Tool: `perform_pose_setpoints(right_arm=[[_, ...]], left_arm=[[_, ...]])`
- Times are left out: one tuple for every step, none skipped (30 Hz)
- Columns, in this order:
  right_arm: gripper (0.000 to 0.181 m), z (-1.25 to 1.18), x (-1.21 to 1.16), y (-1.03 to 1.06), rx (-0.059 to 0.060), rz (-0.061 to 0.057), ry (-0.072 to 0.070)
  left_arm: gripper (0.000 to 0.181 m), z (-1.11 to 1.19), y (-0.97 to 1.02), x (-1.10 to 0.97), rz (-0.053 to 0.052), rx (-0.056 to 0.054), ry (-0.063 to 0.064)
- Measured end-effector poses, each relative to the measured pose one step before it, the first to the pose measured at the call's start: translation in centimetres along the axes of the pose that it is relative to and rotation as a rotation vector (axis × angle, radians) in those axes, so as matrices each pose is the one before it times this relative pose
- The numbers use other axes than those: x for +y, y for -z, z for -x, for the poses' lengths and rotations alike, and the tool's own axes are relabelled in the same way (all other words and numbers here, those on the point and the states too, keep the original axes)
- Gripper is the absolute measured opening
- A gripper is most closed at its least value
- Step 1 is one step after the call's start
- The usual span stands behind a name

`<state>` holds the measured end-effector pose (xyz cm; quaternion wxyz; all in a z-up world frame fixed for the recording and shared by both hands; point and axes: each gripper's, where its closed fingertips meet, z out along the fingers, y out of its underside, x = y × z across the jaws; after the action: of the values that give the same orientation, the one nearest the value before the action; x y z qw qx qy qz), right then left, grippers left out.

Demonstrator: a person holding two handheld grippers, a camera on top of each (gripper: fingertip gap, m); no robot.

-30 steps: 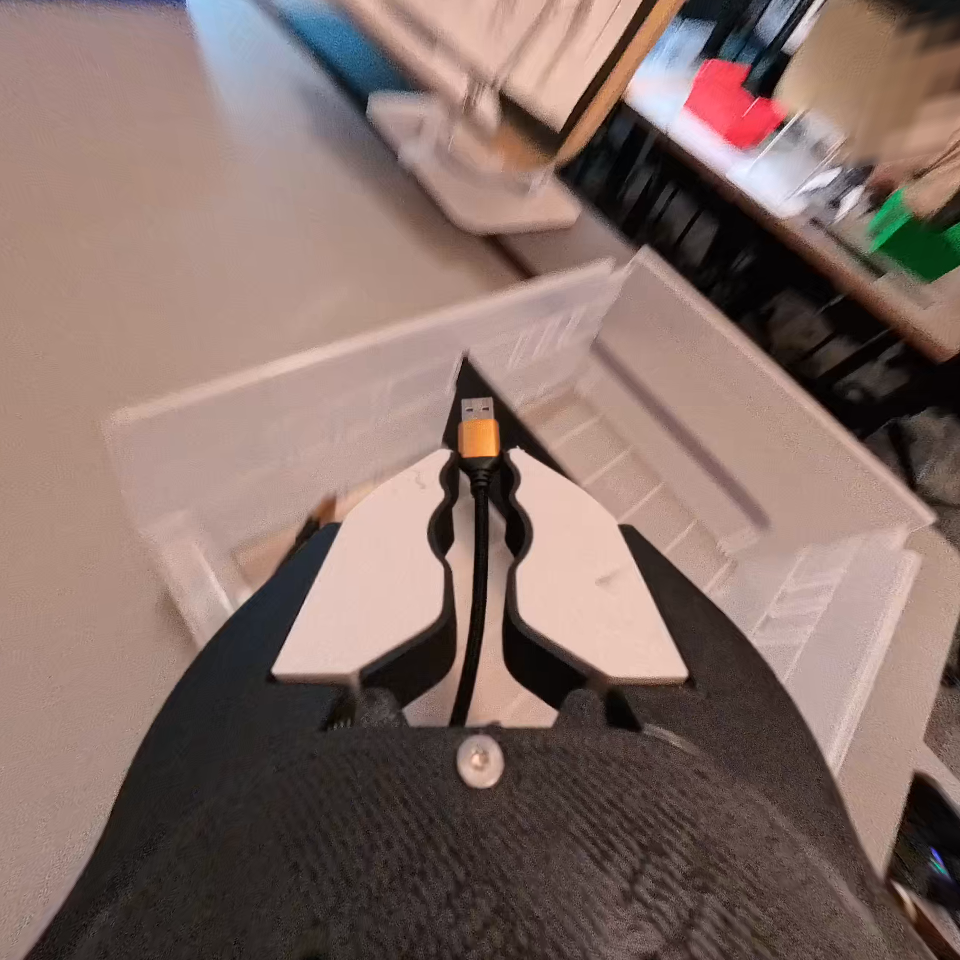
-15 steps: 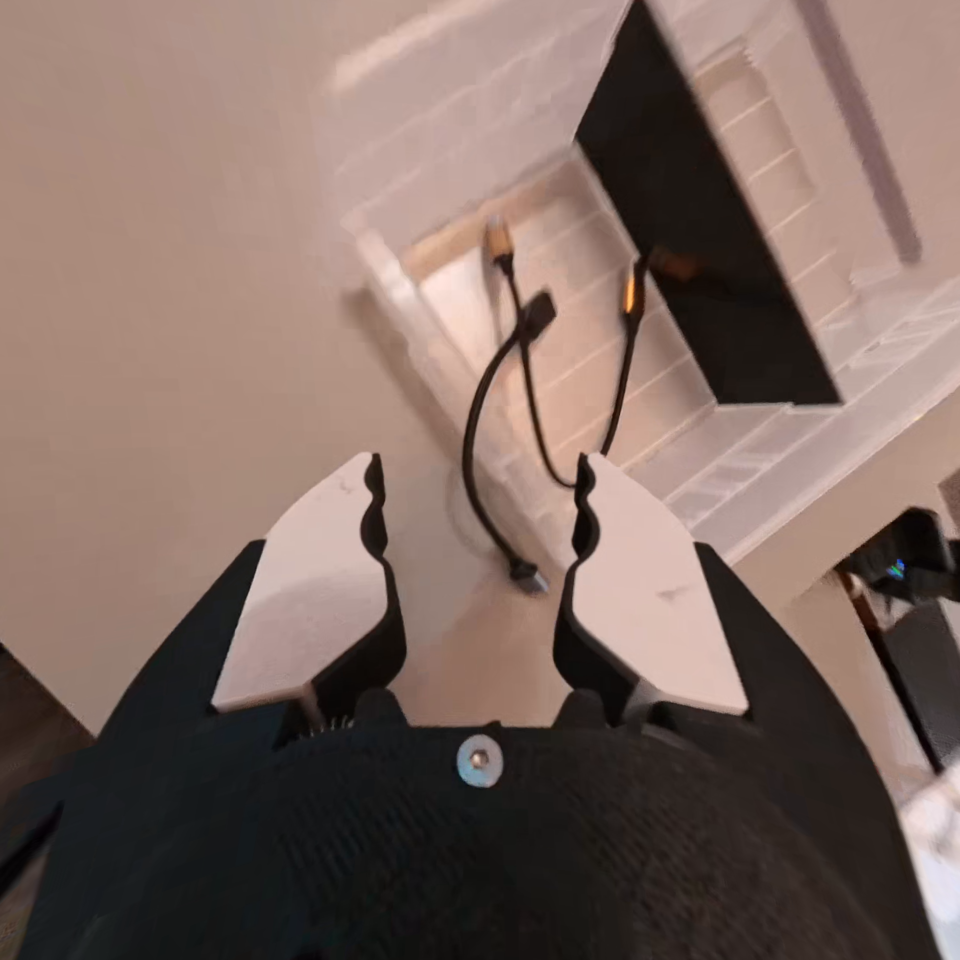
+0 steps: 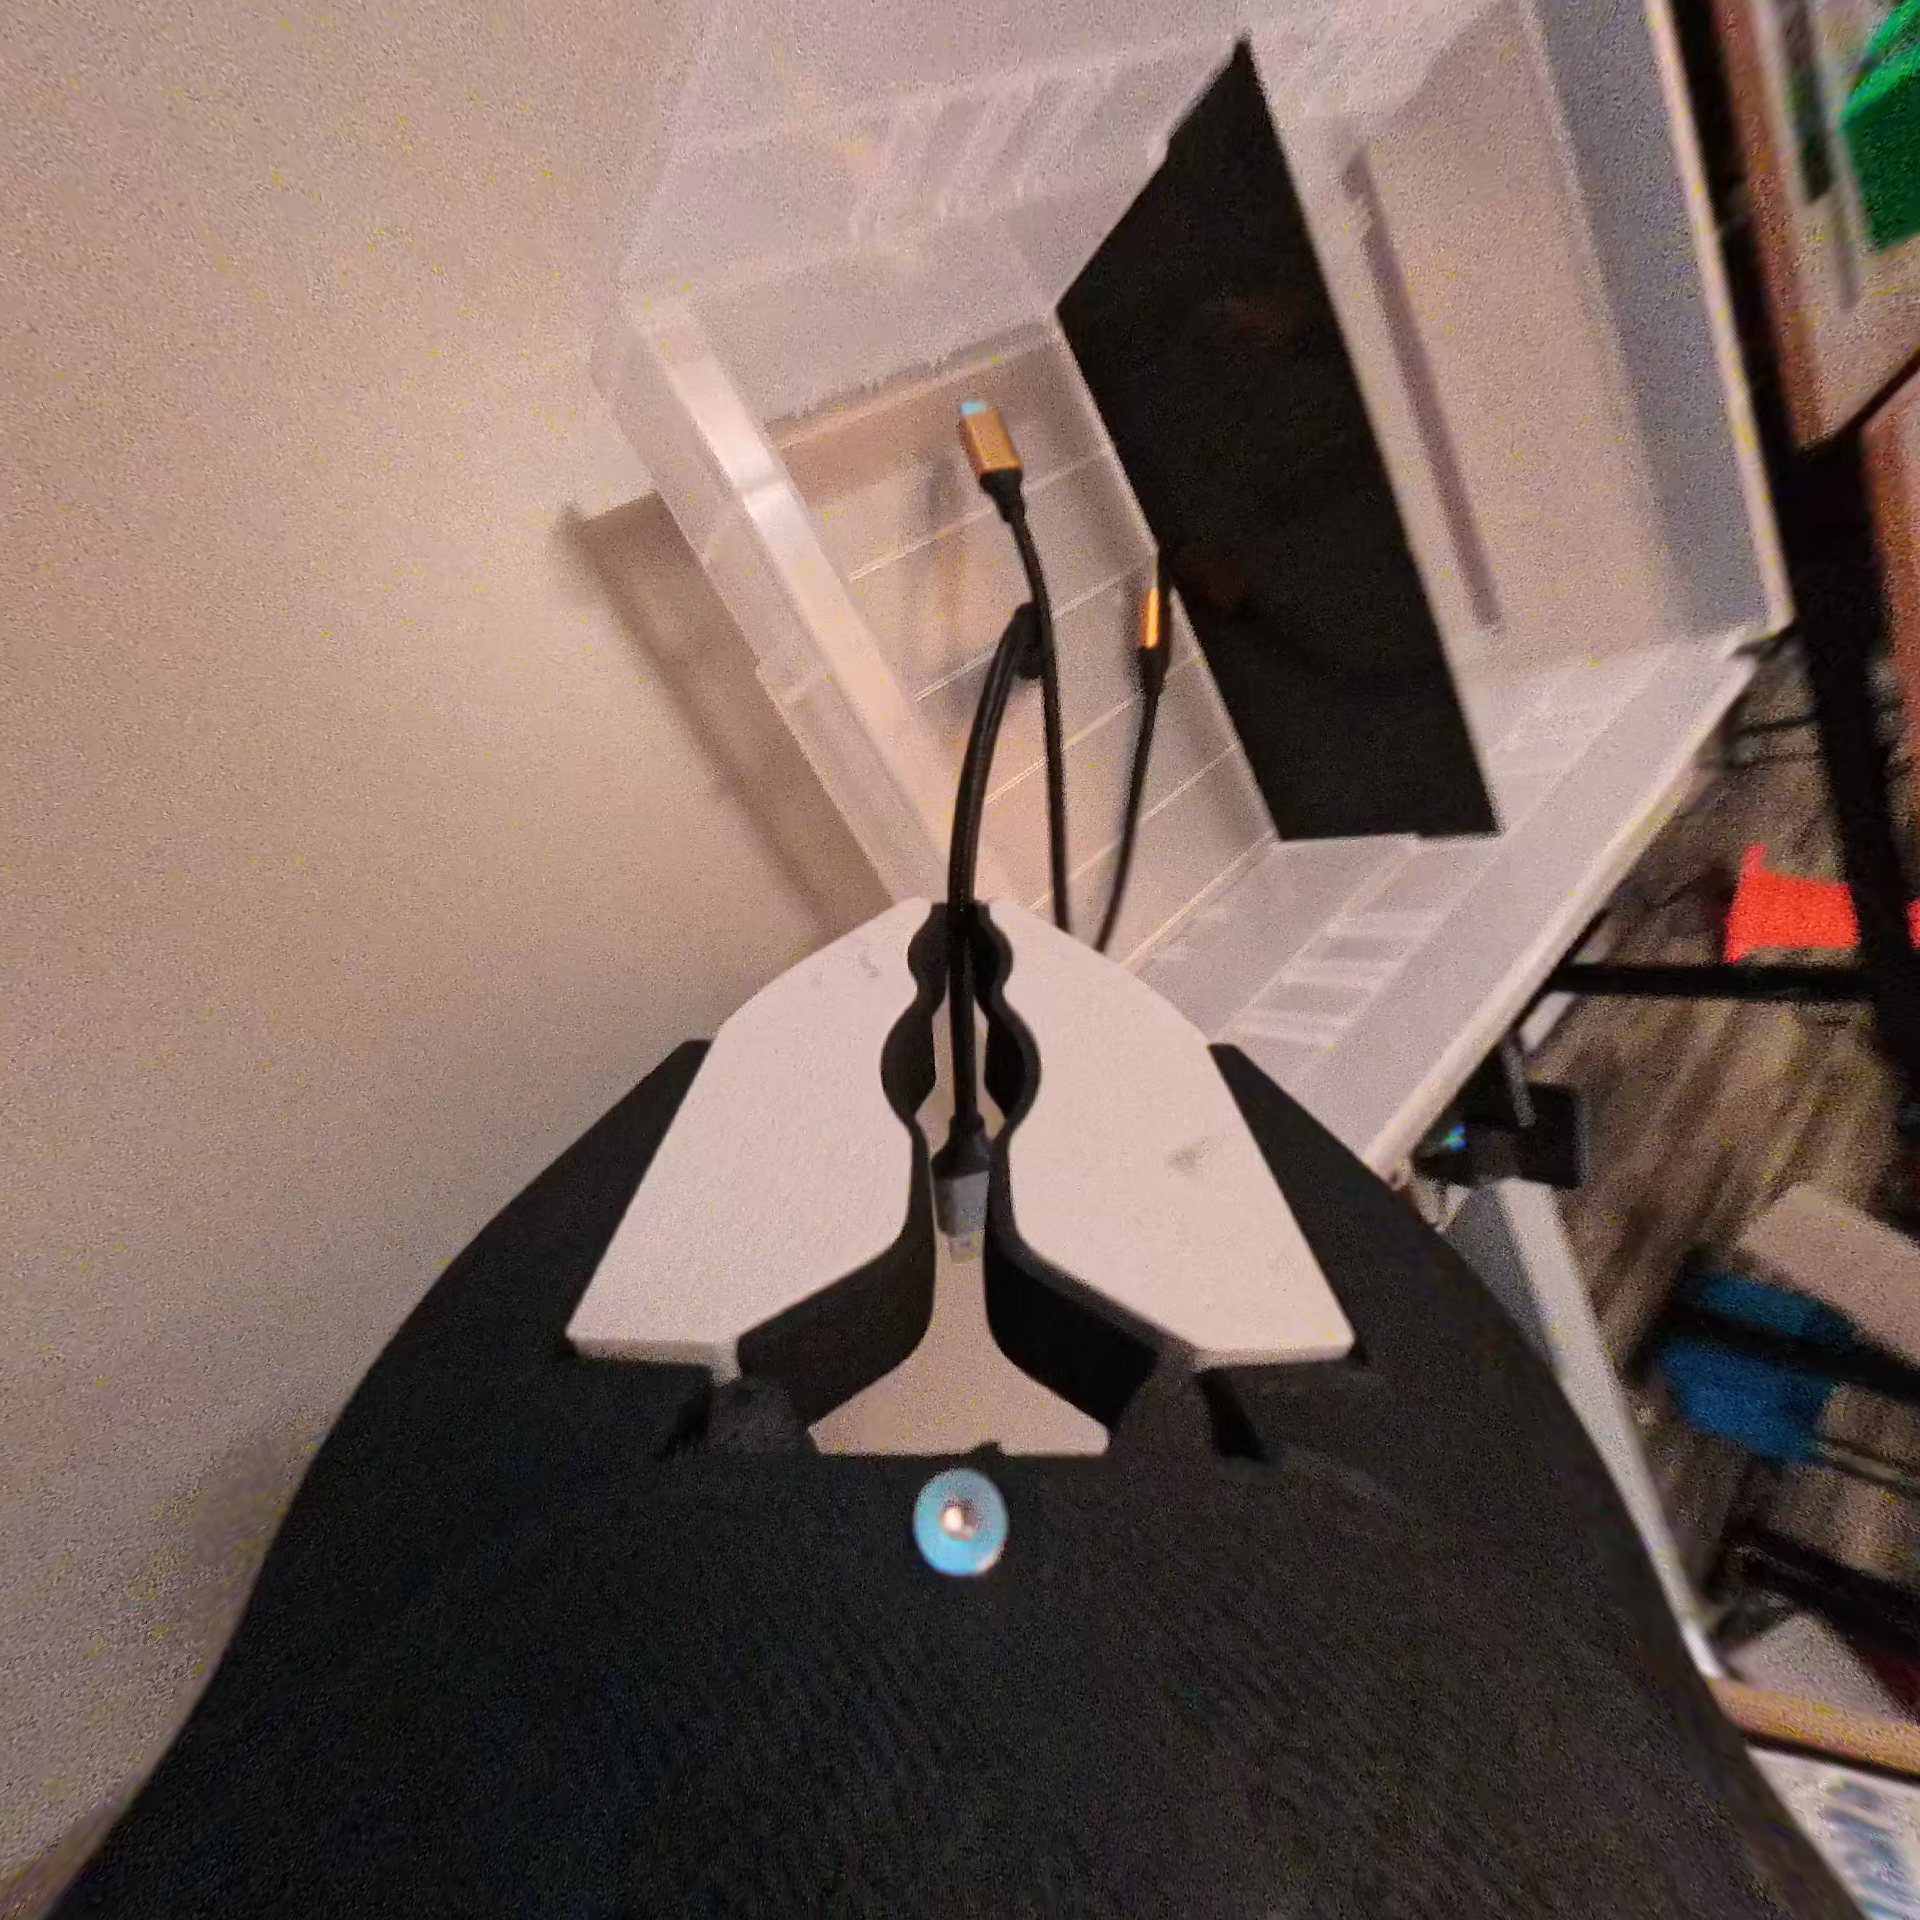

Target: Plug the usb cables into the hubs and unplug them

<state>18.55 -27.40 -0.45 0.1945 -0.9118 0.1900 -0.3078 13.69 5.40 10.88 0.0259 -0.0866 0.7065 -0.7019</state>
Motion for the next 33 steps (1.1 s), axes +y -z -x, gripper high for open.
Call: perform_pose_setpoints(right_arm=[[0.004, -0.797, -0.763, 0.414, 0.0327, -0.0043, 0.0734], [0.004, -0.930, -0.760, 0.274, 0.0315, 0.0039, 0.0670], [0.004, -0.971, -0.814, 0.071, 0.0264, -0.0028, 0.0568], [0.004, -0.915, -0.701, -0.179, 0.0182, -0.0049, 0.0349], [0.004, -0.809, -0.602, -0.433, 0.0115, -0.0046, 0.0133], [0.004, -0.709, -0.608, -0.570, 0.0109, -0.0083, 0.0046], [0.004, -0.740, -0.524, -0.720, 0.0211, -0.0098, -0.0028], [0.004, -0.787, -0.438, -0.782, 0.0338, -0.0114, -0.0094], [0.004, -0.565, -0.330, -0.889, 0.0286, -0.0134, -0.0158], [0.004, -0.183, -0.280, -0.929, 0.0122, -0.0179, -0.0237], [0.004, 0.192, -0.326, -0.879, -0.0092, -0.0240, -0.0277], [0.004, 0.382, -0.356, -0.801, -0.0143, -0.0299, -0.0305], [0.004, 0.654, -0.078, -0.737, -0.0315, -0.0172, -0.0353], [0.004, 0.922, 0.211, -0.554, -0.0538, 0.0034, -0.0326], [0.004, 0.749, 0.366, -0.377, -0.0431, 0.0145, -0.0164], [0.004, 0.698, 0.505, -0.341, -0.0452, 0.0225, -0.0072], [0.006, 1.324, 0.485, -0.060, -0.0909, 0.0265, -0.0188], [0.011, 1.439, 0.363, -0.020, -0.0998, 0.0234, -0.0289], [0.021, 1.092, 0.211, -0.090, -0.0696, 0.0100, -0.0242], [0.028, 0.685, 0.205, -0.097, -0.0341, 0.0056, -0.0086], [0.034, -0.205, 0.141, 0.044, 0.0273, -0.0055, -0.0060], [0.041, -0.498, 0.164, 0.179, 0.0429, -0.0027, -0.0164], [0.047, -0.376, 0.242, 0.393, 0.0293, 0.0078, -0.0209], [0.054, -0.433, 0.217, 0.547, 0.0285, 0.0028, -0.0246], [0.060, -0.530, 0.150, 0.642, 0.0314, -0.0072, -0.0271], [0.067, -0.380, 0.146, 0.713, 0.0239, -0.0144, -0.0282], [0.070, -0.362, 0.099, 0.774, 0.0223, -0.0226, -0.0341], [0.073, -0.258, -0.029, 0.815, 0.0133, -0.0304, -0.0448], [0.076, -0.095, -0.121, 0.882, 0.0028, -0.0342, -0.0460], [0.078, 0.046, -0.218, 0.904, 0.0024, -0.0344, -0.0413], [0.081, 0.168, -0.314, 0.821, 0.0026, -0.0362, -0.0364], [0.084, 0.455, -0.364, 0.739, -0.0045, -0.0373, -0.0340], [0.087, 0.830, -0.475, 0.524, -0.0137, -0.0378, -0.0369]], left_arm=[[0.071, -0.035, 0.040, -0.028, 0.0007, 0.0006, -0.0001], [0.071, -0.036, 0.032, -0.041, -0.0002, 0.0013, 0.0001], [0.071, -0.032, 0.024, -0.059, -0.0023, 0.0022, 0.0009], [0.071, -0.018, 0.007, -0.068, -0.0044, 0.0017, 0.0017], [0.071, 0.017, -0.012, -0.067, -0.0048, 0.0018, 0.0020], [0.071, 0.011, -0.036, -0.038, -0.0026, 0.0020, 0.0015], [0.071, 0.021, -0.071, -0.033, -0.0008, 0.0008, -0.0004], [0.071, -0.021, -0.077, -0.050, -0.0023, 0.0021, -0.0010], [0.071, -0.069, -0.084, -0.071, -0.0047, 0.0045, 0.0017], [0.071, -0.059, -0.088, -0.076, -0.0051, 0.0038, 0.0030], [0.071, -0.043, -0.095, -0.051, -0.0032, 0.0029, 0.0020], [0.071, -0.058, -0.091, -0.009, -0.0001, 0.0033, 0.0017], [0.071, -0.029, -0.080, 0.004, 0.0017, 0.0023, 0.0008], [0.071, -0.050, -0.079, 0.008, 0.0025, 0.0019, -0.0015], [0.071, -0.060, -0.067, -0.012, 0.0040, 0.0020, -0.0022], [0.071, -0.036, -0.063, -0.024, 0.0047, 0.0003, -0.0027], [0.071, -0.019, -0.041, -0.052, 0.0033, -0.0011, -0.0034], [0.071, 0.007, -0.032, -0.054, 0.0012, -0.0004, -0.0018], [0.071, 0.021, -0.042, -0.056, -0.0010, 0.0004, 0.0009], [0.071, 0.049, -0.042, -0.050, -0.0019, 0.0002, 0.0018], [0.071, 0.061, -0.062, -0.011, -0.0003, -0.0001, 0.0018], [0.071, 0.077, -0.084, 0.023, 0.0022, -0.0013, 0.0011], [0.071, 0.069, -0.108, 0.030, 0.0026, -0.0017, -0.0004], [0.071, 0.010, -0.114, -0.004, -0.0002, 0.0002, 0.0004], [0.071, -0.029, -0.143, -0.038, -0.0028, 0.0020, 0.0024], [0.071, -0.039, -0.151, -0.033, -0.0040, 0.0027, 0.0028], [0.071, -0.058, -0.162, -0.018, -0.0030, 0.0033, 0.0027], [0.071, -0.045, -0.162, 0.018, -0.0003, 0.0019, 0.0017], [0.071, -0.059, -0.160, 0.044, 0.0020, 0.0010, -0.0007], [0.071, -0.095, -0.165, 0.052, 0.0026, 0.0031, -0.0010], [0.071, -0.103, -0.162, 0.050, 0.0018, 0.0040, 0.0004], [0.071, -0.107, -0.186, 0.041, 0.0011, 0.0035, 0.0003], [0.071, -0.128, -0.213, 0.048, 0.0016, 0.0058, 0.0001]])
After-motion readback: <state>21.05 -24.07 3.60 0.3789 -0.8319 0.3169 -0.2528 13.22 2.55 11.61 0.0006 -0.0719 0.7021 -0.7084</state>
